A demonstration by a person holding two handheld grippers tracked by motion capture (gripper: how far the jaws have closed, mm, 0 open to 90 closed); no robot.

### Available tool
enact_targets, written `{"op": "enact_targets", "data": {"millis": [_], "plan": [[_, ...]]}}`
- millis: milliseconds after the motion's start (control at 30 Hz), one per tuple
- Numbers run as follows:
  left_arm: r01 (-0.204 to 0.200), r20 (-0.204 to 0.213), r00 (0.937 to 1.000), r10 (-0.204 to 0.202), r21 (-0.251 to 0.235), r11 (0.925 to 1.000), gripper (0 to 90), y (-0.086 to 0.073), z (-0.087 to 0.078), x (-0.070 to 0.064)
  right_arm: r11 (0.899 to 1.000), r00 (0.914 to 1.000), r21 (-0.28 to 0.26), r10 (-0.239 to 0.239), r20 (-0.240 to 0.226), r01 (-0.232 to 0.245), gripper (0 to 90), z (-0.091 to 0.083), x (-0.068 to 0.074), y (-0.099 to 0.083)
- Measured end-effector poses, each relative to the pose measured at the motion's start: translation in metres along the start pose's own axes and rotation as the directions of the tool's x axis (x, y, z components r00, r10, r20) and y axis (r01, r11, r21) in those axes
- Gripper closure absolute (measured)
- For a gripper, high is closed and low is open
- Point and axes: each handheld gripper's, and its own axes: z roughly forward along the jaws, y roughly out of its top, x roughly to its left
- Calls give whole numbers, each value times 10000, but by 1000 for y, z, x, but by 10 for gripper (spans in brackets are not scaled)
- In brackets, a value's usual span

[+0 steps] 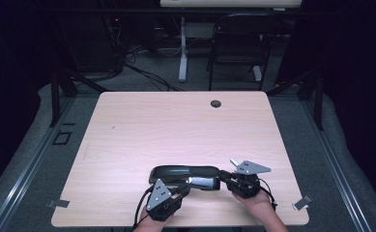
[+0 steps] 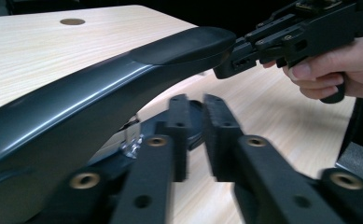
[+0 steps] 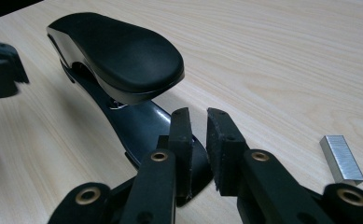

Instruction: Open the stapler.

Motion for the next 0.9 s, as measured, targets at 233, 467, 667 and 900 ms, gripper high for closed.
{"op": "enact_targets", "data": {"millis": [233, 467, 667, 900], "plan": [[-368, -215, 9990, 380, 546, 9978, 900, 0, 21, -7, 10000, 10000, 5, -39, 85, 39, 884, 0, 1, 0], [-774, -807, 9932, 835, 759, 9941, 900, -6, 37, -14, 9997, 9996, 41, -254, -109, 255, 900, 0, 3, 1], [-722, -1252, 9882, 885, 1294, 9890, 900, -4, 49, -16, 9991, 9987, -55, -430, -259, 429, 900, 0, 8, 3], [-792, -1519, 9818, 1142, 2194, 9724, 900, -2, 59, -18, 9989, 9983, -219, -429, -389, 420, 900, 0, 9, 3]]}}
